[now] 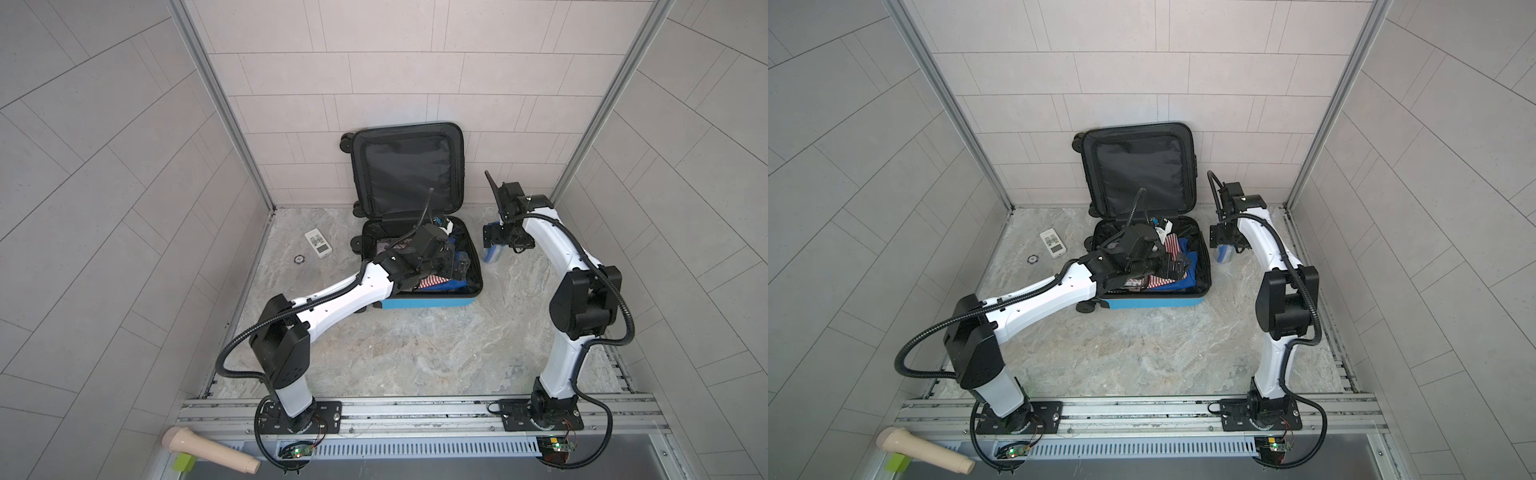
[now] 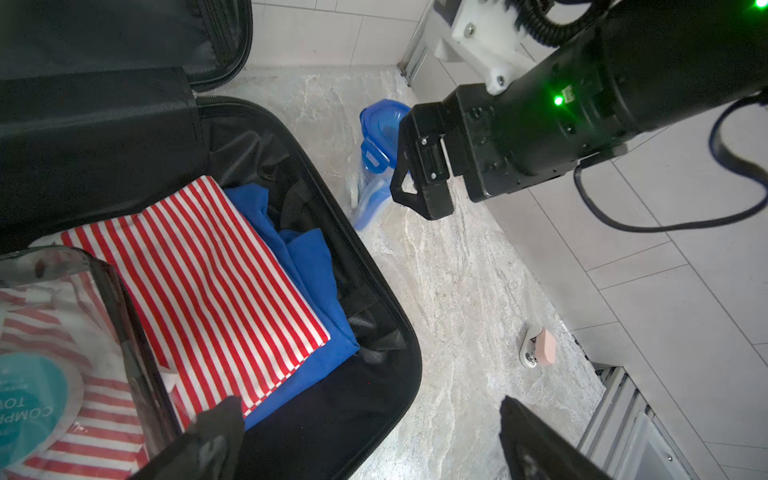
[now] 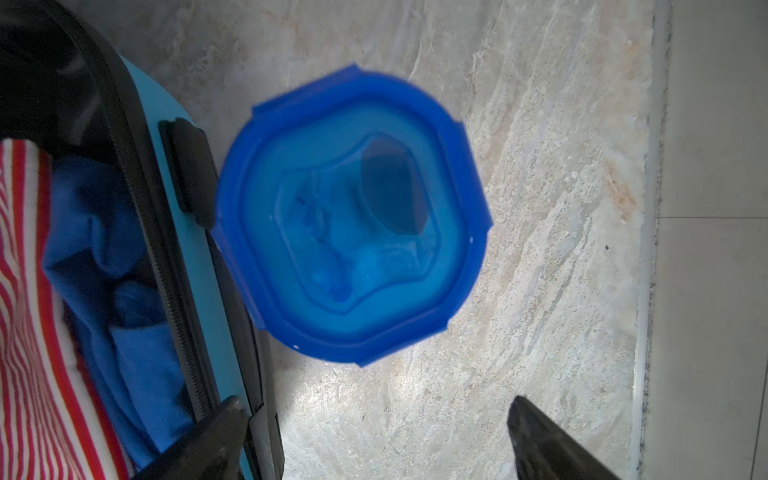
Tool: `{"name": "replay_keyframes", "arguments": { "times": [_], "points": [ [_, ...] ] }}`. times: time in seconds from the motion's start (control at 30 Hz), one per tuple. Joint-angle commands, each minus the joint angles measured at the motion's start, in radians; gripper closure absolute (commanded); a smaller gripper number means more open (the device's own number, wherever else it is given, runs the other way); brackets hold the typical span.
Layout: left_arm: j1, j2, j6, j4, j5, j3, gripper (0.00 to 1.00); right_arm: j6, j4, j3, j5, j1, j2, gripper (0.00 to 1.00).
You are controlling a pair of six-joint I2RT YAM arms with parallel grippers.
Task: Pack the luggage
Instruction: 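Grasp the blue-lidded toothbrush case by its lid with the right gripper, then lift the toothbrush case and carry it over the suitcase with the right gripper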
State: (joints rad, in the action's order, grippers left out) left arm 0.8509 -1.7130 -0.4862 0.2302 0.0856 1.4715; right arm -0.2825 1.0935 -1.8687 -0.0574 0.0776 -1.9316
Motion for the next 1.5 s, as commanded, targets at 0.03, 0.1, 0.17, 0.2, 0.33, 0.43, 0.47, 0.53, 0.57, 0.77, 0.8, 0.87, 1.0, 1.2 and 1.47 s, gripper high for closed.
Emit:
{"name": "replay_keyframes", "arguments": {
  "times": [0.03,0.1,0.17,0.2,0.33,0.43,0.47,0.53,0.57,0.77,0.8,0.87,1.0,1.2,1.47],
  "points": [
    [-0.029,0.034,-0.033,-0.063,0.025,-0.017,0.00,0.022,0.091,-0.097,-0.039,-0.002,-0.064,0.00],
    [-0.040,0.047,-0.041,-0.072,0.029,-0.038,0.00,0.021,0.106,-0.136,-0.047,-0.002,-0.093,0.00],
    [-0.048,0.059,-0.044,-0.078,0.035,-0.056,0.00,0.020,0.122,-0.172,-0.056,-0.002,-0.121,0.00],
    [-0.051,0.064,-0.046,-0.081,0.037,-0.065,0.00,0.012,0.134,-0.193,-0.064,-0.003,-0.137,0.00],
    [-0.067,0.082,-0.061,-0.100,0.054,-0.098,0.00,0.013,0.166,-0.273,-0.069,-0.004,-0.194,0.00],
    [-0.075,0.091,-0.070,-0.111,0.060,-0.119,0.00,0.017,0.197,-0.348,-0.070,-0.005,-0.246,0.00],
    [-0.079,0.095,-0.072,-0.116,0.061,-0.126,0.00,0.017,0.209,-0.374,-0.072,-0.004,-0.265,0.00],
    [-0.081,0.101,-0.076,-0.119,0.061,-0.137,0.00,0.018,0.231,-0.420,-0.076,-0.007,-0.298,0.00],
    [-0.082,0.104,-0.078,-0.122,0.062,-0.140,0.00,0.019,0.241,-0.443,-0.075,-0.008,-0.316,0.00],
    [-0.090,0.117,-0.083,-0.120,0.070,-0.153,0.00,0.019,0.263,-0.515,-0.066,-0.022,-0.376,0.00],
    [-0.092,0.118,-0.082,-0.116,0.071,-0.155,0.00,0.021,0.264,-0.525,-0.065,-0.025,-0.388,0.00],
    [-0.095,0.120,-0.083,-0.114,0.071,-0.158,0.00,0.023,0.271,-0.546,-0.063,-0.026,-0.405,0.00],
    [-0.101,0.128,-0.089,-0.117,0.072,-0.173,0.00,0.029,0.278,-0.576,-0.063,-0.026,-0.434,0.00],
    [-0.109,0.140,-0.098,-0.121,0.072,-0.193,0.00,0.028,0.277,-0.585,-0.057,-0.033,-0.443,0.05],
    [-0.139,0.163,-0.117,-0.133,0.075,-0.207,0.00,0.000,0.287,-0.583,-0.061,-0.034,-0.381,0.15]
  ]
}}
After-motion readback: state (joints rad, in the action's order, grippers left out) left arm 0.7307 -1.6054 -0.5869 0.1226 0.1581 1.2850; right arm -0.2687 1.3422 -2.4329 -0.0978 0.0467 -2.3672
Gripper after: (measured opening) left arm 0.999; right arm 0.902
